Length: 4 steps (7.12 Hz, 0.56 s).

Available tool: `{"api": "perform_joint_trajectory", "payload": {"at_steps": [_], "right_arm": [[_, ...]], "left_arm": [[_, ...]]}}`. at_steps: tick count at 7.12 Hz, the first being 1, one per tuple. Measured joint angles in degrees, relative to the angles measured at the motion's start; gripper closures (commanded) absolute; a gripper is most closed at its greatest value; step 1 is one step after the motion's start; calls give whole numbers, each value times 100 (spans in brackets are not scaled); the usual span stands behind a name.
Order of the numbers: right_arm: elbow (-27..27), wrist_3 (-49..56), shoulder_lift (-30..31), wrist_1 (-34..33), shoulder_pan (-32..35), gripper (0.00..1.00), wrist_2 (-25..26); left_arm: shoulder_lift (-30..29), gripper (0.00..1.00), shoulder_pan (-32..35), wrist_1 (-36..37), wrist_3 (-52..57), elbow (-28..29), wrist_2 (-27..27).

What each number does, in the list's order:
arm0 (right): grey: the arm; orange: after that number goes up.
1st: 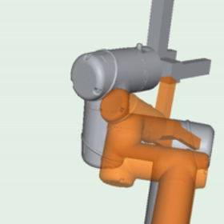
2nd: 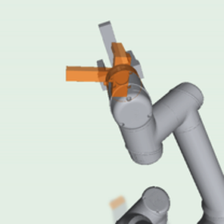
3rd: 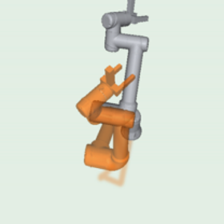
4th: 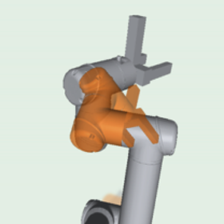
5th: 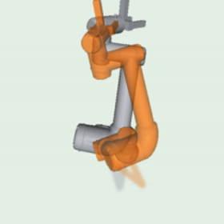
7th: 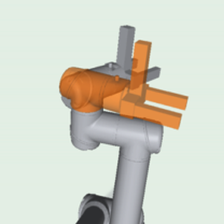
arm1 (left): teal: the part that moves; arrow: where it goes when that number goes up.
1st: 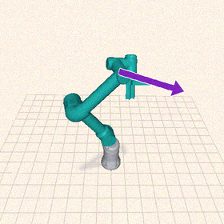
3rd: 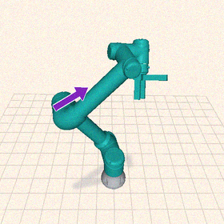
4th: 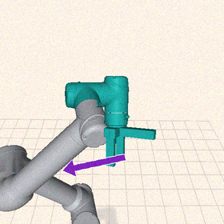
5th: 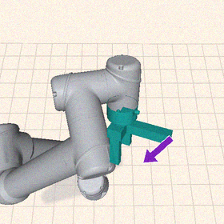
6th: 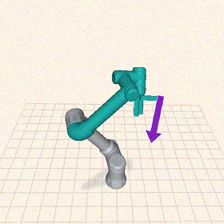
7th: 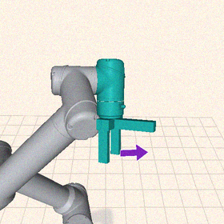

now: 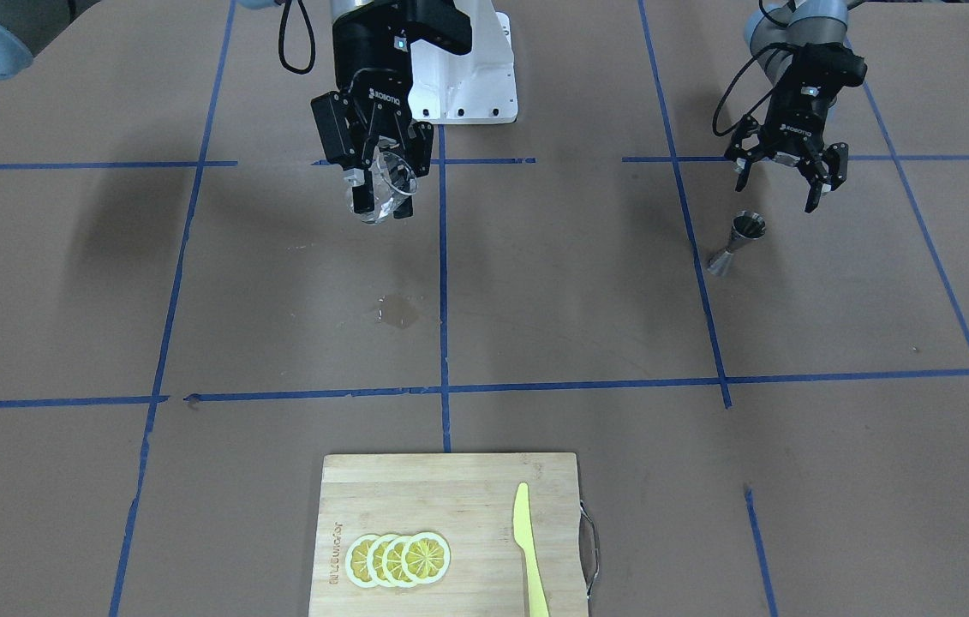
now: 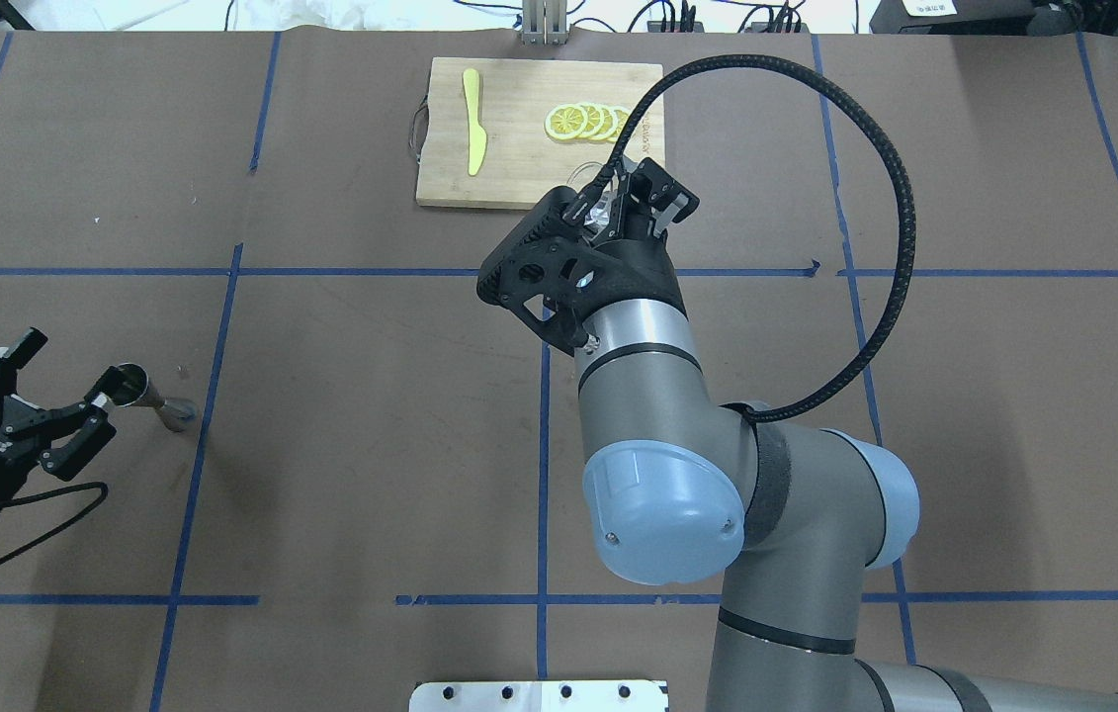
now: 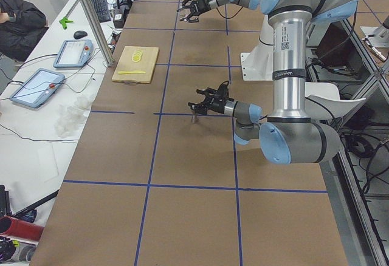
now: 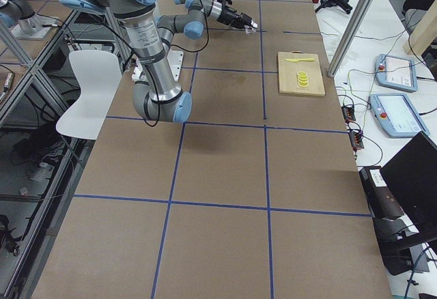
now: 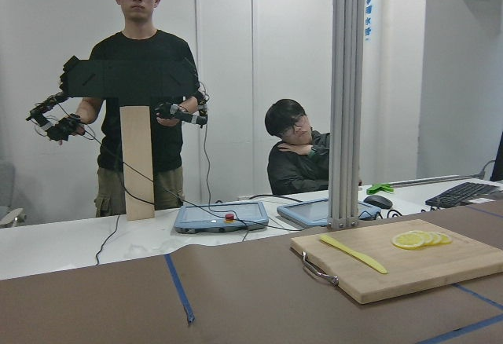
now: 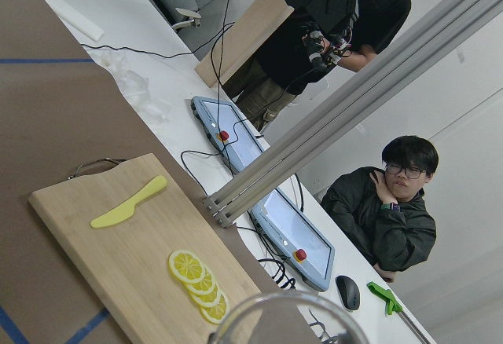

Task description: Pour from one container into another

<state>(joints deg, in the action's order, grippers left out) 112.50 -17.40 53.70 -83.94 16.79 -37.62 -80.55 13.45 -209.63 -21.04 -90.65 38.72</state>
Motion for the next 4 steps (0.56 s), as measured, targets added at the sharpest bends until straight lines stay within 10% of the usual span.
{"api": "perform_joint_trajectory", "payload": {"at_steps": [4], "right_arm": [[0,-8,48,0,0,100,0]], "left_arm": [[451,1,2540,174,789,356,3396]]}}
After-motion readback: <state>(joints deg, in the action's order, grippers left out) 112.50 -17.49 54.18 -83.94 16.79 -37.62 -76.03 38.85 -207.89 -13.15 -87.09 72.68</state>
